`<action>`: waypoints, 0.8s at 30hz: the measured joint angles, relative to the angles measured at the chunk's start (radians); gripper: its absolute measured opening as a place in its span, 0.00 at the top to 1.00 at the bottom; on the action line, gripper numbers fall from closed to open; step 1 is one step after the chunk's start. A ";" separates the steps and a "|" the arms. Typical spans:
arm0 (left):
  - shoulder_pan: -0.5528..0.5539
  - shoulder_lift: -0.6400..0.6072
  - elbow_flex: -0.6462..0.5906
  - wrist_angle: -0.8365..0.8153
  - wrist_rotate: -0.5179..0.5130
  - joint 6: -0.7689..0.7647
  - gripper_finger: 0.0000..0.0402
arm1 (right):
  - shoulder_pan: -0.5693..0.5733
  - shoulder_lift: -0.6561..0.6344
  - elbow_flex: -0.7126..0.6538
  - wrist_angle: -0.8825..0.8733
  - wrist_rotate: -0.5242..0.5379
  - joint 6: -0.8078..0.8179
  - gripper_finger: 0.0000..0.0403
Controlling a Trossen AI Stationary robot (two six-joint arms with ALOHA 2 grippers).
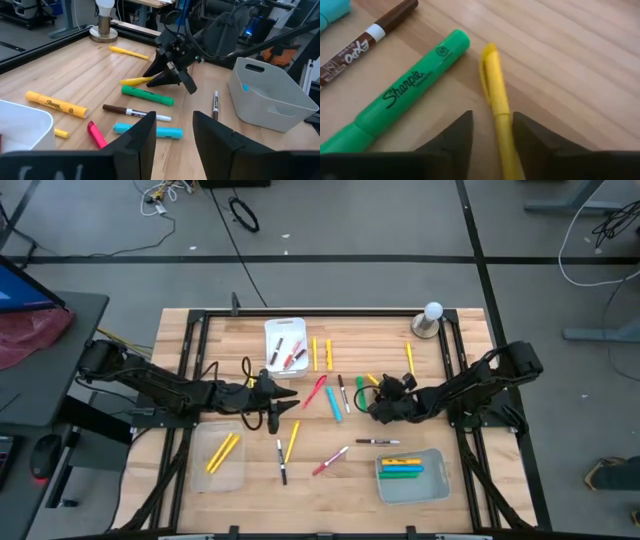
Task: Pick & Place Markers
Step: Put the yellow pen into the gray bin
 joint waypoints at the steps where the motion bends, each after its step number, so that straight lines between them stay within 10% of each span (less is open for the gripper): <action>1: 0.000 0.000 0.000 0.000 0.000 0.000 0.66 | 0.000 0.004 0.000 -0.007 -0.005 0.007 0.68; 8: 0.000 0.000 0.000 0.000 0.000 0.000 0.66 | 0.001 0.005 -0.024 0.014 -0.008 0.027 0.95; 16: 0.000 0.001 0.000 0.031 0.015 0.000 0.66 | 0.019 -0.161 -0.048 -0.046 0.081 0.043 0.93; 24: -0.006 0.084 0.001 0.275 0.090 0.108 0.66 | 0.090 -0.318 -0.039 0.392 0.111 -0.273 0.95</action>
